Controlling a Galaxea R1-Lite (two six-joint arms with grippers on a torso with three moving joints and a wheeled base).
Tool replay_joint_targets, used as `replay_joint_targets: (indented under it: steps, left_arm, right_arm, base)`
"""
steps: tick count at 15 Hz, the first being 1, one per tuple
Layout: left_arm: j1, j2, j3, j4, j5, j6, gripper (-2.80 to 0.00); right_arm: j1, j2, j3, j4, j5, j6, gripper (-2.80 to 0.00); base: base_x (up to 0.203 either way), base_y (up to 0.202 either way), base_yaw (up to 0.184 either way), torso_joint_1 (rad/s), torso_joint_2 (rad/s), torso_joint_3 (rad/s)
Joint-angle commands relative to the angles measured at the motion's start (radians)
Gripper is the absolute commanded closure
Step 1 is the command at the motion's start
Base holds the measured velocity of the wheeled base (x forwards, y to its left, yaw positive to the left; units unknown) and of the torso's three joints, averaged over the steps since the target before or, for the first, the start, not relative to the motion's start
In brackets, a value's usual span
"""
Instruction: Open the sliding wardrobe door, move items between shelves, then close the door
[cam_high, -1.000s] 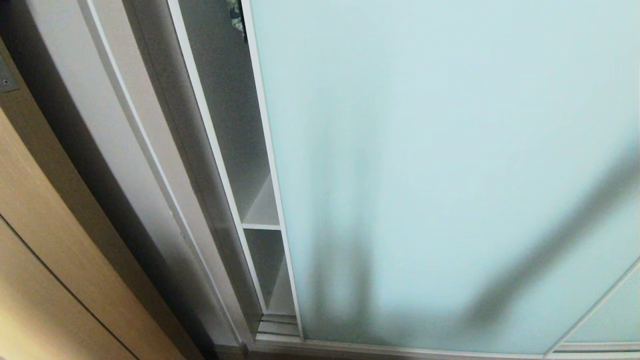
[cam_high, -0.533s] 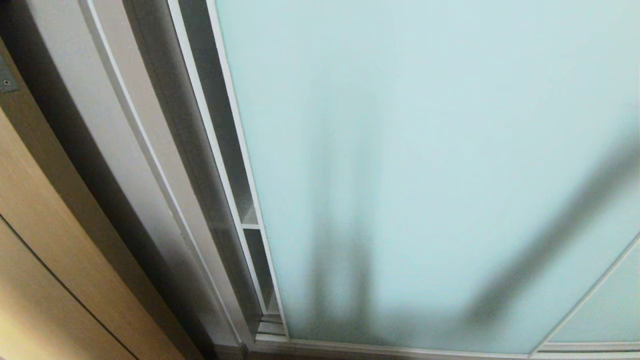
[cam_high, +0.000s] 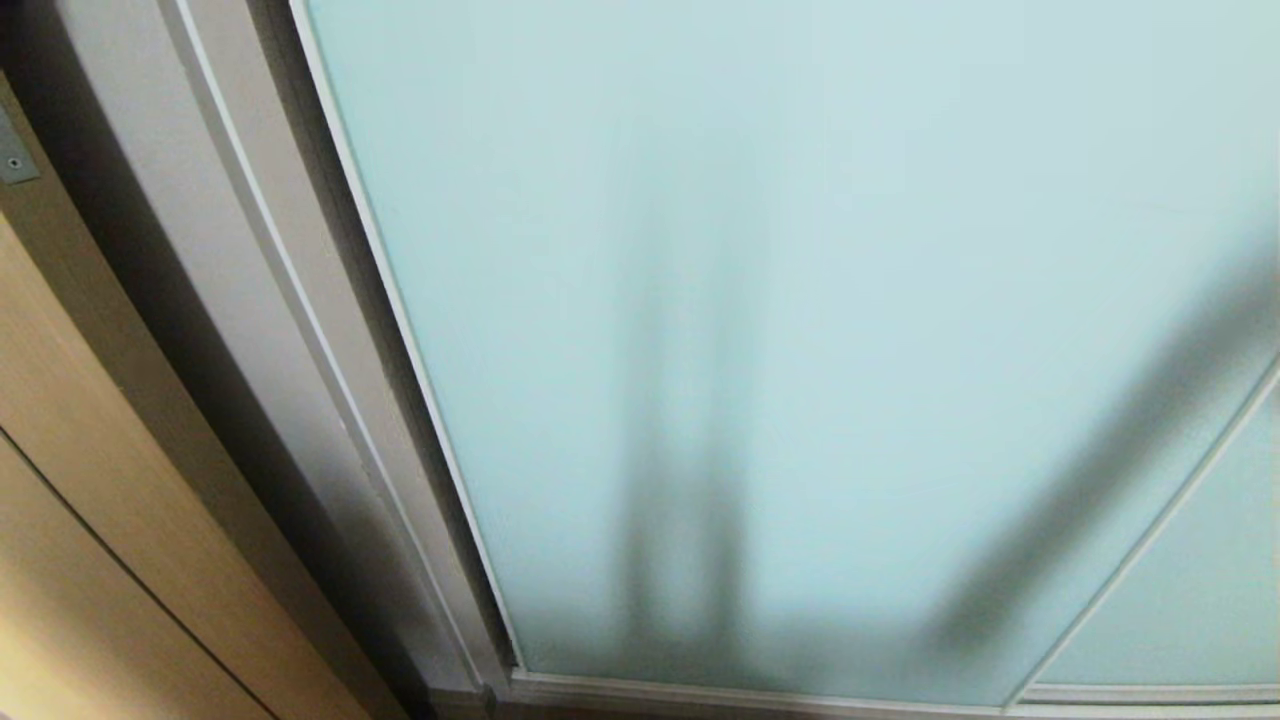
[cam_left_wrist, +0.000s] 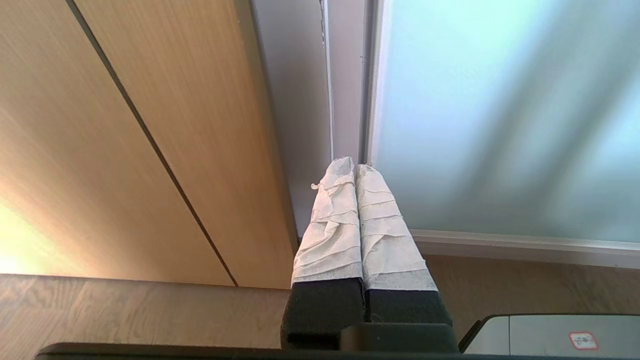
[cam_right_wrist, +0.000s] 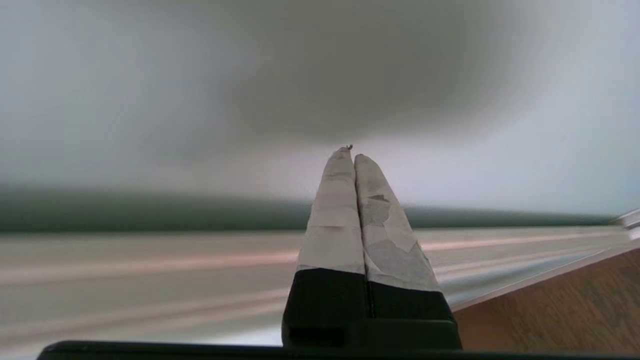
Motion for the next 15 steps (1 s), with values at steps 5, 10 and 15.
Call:
replay_joint_targets:
  steps: [5,10,15]
  left_arm:
    - [0.0,0.002,0.0,0.001,0.0,0.0,0.0]
    - [0.0,0.002,0.0,0.001,0.0,0.0,0.0]
    - [0.0,0.002,0.0,0.001,0.0,0.0,0.0]
  right_arm:
    - [0.047,-0.024,0.024,-0.003,0.001,0.003,0.0]
    - [0.045,-0.027,0.029,-0.008,0.001,0.0,0.0]
    - [0.055,-0.04,0.036,-0.008,-0.003,-0.002,0.0]
  base:
    - [0.0,0.0,0.0,0.0,0.0,0.0]
    - [0.0,0.0,0.0,0.0,0.0,0.0]
    - [0.0,0.0,0.0,0.0,0.0,0.0]
